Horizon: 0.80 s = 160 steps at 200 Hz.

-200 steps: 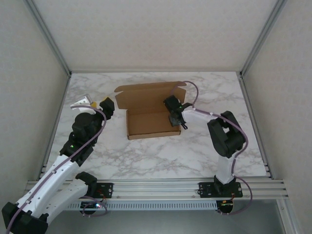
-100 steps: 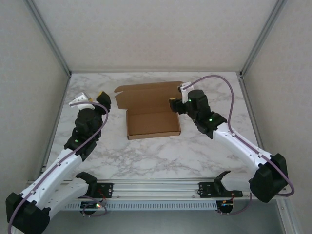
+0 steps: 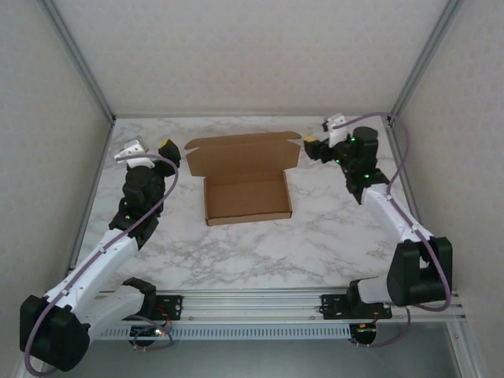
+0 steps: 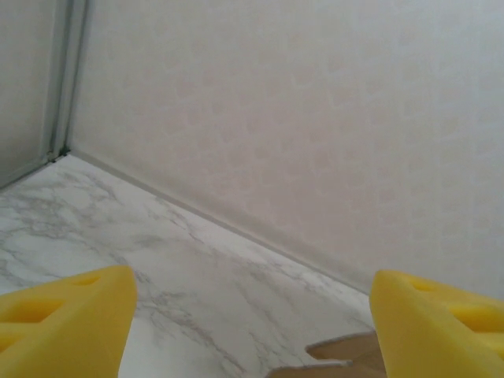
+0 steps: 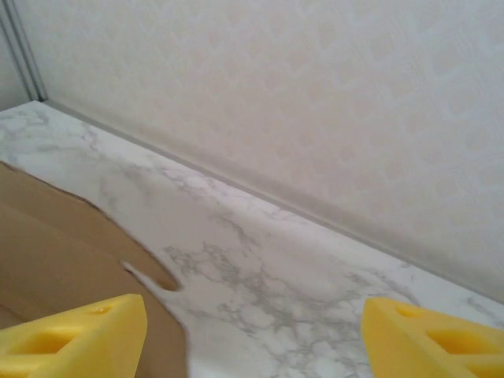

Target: Fold the paper box

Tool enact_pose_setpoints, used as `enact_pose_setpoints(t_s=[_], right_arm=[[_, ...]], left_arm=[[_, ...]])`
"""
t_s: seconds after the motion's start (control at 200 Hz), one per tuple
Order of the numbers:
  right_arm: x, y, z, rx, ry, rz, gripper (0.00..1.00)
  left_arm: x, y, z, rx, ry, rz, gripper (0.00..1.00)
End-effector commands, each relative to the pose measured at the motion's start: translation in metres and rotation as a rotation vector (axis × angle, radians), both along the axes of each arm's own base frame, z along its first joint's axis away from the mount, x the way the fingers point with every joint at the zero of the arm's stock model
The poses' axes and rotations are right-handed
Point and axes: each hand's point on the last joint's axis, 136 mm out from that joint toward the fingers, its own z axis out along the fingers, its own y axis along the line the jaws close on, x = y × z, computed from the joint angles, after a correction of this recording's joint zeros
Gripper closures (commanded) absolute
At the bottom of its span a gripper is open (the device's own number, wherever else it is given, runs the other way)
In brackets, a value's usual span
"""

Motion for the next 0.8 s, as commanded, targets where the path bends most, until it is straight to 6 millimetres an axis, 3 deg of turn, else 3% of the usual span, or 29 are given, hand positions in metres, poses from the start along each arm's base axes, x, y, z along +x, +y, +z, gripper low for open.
enact_pose_setpoints(t_s=[0.0,0.18,0.386,0.536,0.796], right_arm=[[-0.010,0.039,-0.012,-0.011,-0.021,0.292,0.27],[-0.001,0.054,-0.048,-0.020,0.056,0.377,0.25],[0.010,0.057,-0.078,-0.080,0.107,0.392,0.27],[0.016,0.061,-0.082,-0.064,0.138,0.407,0.35],[0.012,0.071,-0.091,-0.054,0.176,0.432,0.47]], left_arm=[[0.008,0.024,0.003,-0.091,-0.065,0.042,0.23],[0.036,0.042,-0.023,-0.273,-0.043,0.032,0.23],[0.084,0.032,-0.045,-0.256,0.054,-0.084,0.23],[0.114,0.021,-0.068,-0.314,0.109,-0.206,0.25],[0.139,-0.005,-0.096,-0.435,0.155,-0.365,0.29]])
